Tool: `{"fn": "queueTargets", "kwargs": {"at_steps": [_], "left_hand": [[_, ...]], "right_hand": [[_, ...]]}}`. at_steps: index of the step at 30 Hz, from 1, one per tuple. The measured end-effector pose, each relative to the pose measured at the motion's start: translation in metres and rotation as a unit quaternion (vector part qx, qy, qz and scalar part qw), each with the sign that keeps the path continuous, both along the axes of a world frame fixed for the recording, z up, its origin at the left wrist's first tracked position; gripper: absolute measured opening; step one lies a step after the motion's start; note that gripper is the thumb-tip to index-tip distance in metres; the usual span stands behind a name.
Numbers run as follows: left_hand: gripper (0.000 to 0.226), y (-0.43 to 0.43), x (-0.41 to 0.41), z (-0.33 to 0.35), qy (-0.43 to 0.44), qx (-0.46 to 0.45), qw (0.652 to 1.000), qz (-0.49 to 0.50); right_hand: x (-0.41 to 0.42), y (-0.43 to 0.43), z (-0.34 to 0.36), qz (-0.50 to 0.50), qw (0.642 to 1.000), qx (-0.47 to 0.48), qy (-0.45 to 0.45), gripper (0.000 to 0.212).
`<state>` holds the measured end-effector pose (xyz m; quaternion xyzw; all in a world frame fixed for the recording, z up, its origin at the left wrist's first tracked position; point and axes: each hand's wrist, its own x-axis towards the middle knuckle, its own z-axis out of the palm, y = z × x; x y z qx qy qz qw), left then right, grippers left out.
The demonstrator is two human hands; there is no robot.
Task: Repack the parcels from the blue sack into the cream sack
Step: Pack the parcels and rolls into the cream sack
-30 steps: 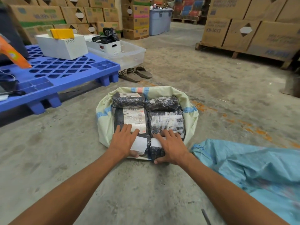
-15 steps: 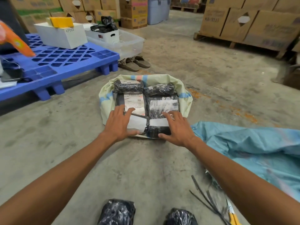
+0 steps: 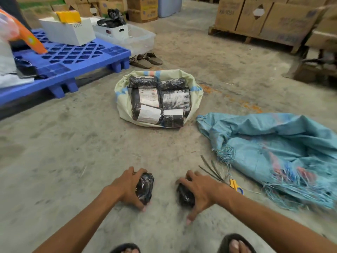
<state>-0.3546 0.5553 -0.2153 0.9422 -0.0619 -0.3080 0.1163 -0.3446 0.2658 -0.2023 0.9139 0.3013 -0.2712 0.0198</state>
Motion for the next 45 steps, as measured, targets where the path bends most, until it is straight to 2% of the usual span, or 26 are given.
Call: {"fn": "queueTargets", "kwargs": {"at_steps": [3,8,12,15,18,23,29,32,37,41,43,45], "left_hand": [[0.119,0.001,-0.016,-0.013,-0.084,-0.016,0.996,0.005],[0.111,-0.002,-0.004,-0.004,-0.109,-0.06,0.992,0.031],[0.11,-0.003,0.053,0.036,-0.179,-0.095,0.976,0.075],[0.112,0.001,0.114,0.076,-0.264,-0.089,0.956,0.086],[0.115,0.002,0.172,0.118,-0.314,-0.078,0.94,0.105],[0.117,0.001,0.259,0.144,-0.326,-0.068,0.935,0.122],[0.124,-0.005,0.348,0.098,-0.312,-0.03,0.945,0.095],[0.123,-0.003,0.364,0.064,-0.298,-0.045,0.948,0.103],[0.113,-0.004,0.375,0.028,-0.353,-0.091,0.927,0.089],[0.109,0.004,0.369,0.03,-0.331,-0.108,0.933,0.088],[0.094,0.013,0.359,0.034,-0.381,-0.144,0.905,0.125],[0.069,0.022,0.344,0.034,-0.471,-0.145,0.843,0.214]], "right_hand": [[-0.016,0.0,-0.018,0.009,0.999,-0.014,-0.041,0.107],[-0.006,0.005,-0.01,-0.037,0.997,0.055,-0.031,0.1],[0.051,0.025,0.027,-0.062,0.989,0.11,-0.08,0.106],[0.114,0.043,0.067,-0.095,0.974,0.156,-0.136,0.109],[0.176,0.057,0.106,-0.132,0.955,0.184,-0.189,0.11],[0.27,0.073,0.129,-0.178,0.935,0.184,-0.245,0.115],[0.357,0.091,0.071,-0.221,0.933,0.181,-0.22,0.116],[0.371,0.093,0.03,-0.227,0.938,0.161,-0.208,0.117],[0.377,0.091,-0.003,-0.17,0.925,0.153,-0.304,0.114],[0.383,0.081,0.004,-0.165,0.944,0.171,-0.231,0.115],[0.376,0.071,0.008,-0.202,0.923,0.237,-0.225,0.104],[0.36,0.059,0.008,-0.284,0.869,0.301,-0.273,0.082]]}}
